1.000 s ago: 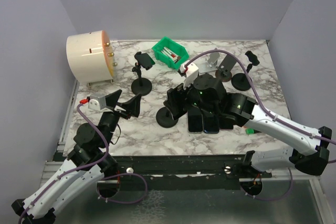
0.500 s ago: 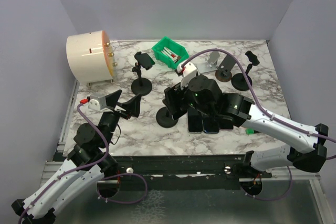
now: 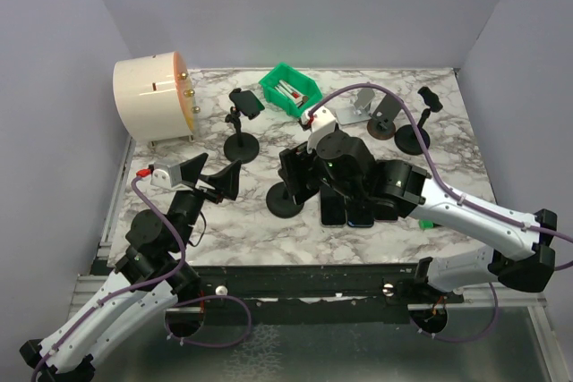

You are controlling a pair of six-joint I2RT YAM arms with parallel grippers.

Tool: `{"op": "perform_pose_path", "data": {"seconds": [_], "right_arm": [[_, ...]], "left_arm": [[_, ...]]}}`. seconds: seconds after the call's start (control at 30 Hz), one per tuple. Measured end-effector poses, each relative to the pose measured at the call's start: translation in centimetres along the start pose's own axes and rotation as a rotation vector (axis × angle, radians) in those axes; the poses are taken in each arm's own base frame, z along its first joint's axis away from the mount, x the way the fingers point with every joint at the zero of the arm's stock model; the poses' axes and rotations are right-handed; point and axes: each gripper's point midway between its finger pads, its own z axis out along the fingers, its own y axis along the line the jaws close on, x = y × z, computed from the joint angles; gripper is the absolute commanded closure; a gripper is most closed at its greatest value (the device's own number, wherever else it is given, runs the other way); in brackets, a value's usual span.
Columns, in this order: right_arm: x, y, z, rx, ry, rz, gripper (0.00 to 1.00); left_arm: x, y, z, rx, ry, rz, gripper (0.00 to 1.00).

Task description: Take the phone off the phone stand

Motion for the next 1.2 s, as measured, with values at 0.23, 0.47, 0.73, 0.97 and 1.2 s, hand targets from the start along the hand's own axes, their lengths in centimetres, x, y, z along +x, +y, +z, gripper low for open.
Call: {"op": "perform_pose_path", "data": {"seconds": [0.23, 0.47, 0.73, 0.97, 1.2], "right_arm": [[0.5, -0.3, 0.2, 0.020, 0.016, -0.002, 0.18], [0.5, -0.3, 0.2, 0.024, 0.016, 0.003, 0.36], [0.4, -0.4, 0.2, 0.034, 0.012, 0.022, 0.46], [0.6, -0.7, -0.1, 0.047, 0.006, 0.057, 0.48], [0.7, -1.0, -0.4, 0.053, -0.003, 0.079, 0.49]], "left_arm": [[0.2, 0.1, 0.0, -0.002, 0.008, 0.003, 0.01], [0.6, -0.4, 0.0, 0.024, 0.026, 0.007, 0.03], [1.9, -3.7, 0.1, 0.200, 0.082, 0.007, 0.05], [3.6, -6.8, -0.4, 0.379, 0.158, -0.002, 0.07], [6.7, -9.5, -1.0, 0.533, 0.296, -0.025, 0.10]]}}
